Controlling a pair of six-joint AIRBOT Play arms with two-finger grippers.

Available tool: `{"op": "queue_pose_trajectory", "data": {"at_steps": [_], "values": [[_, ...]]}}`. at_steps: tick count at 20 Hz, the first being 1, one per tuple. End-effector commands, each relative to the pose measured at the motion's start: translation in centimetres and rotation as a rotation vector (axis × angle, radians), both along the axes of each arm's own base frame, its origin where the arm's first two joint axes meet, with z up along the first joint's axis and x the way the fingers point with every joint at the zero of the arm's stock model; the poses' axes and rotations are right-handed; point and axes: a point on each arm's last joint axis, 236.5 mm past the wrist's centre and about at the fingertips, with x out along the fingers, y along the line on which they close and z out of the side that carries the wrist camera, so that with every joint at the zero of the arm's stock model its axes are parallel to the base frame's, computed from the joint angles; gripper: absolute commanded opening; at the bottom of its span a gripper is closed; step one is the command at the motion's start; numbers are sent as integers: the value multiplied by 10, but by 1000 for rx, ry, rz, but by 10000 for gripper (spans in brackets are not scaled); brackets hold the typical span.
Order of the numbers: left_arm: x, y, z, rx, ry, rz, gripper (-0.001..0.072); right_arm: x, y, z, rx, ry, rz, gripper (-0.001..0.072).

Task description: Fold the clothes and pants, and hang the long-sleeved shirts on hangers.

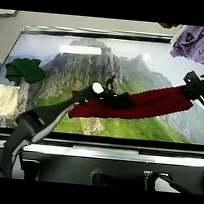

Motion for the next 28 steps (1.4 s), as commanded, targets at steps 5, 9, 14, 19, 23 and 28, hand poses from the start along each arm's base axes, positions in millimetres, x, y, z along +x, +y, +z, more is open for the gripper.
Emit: {"op": "queue_pose_trajectory", "data": {"at_steps": [5, 9, 14, 19, 23, 28], "values": [[-47, -84, -2, -170, 124, -61, 14, -23, 2, 20, -24, 0, -21, 27], [-34, -63, 3, -166, 142, -83, 13, -32, -10, 20, -78, 22, -38, 27], [-2, 38, 21, 81, 39, -199, 12, -18, 0, 26, -52, -41, -21, 28], [53, 199, 86, 402, -98, -109, 13, 8, 66, 19, -54, -70, 31, 28], [62, 303, 145, 515, -132, 10, 15, 34, 165, 14, 25, -140, 96, 28], [62, 381, 199, 521, -166, 164, 15, 30, 276, -23, 101, -100, 179, 28]]}}
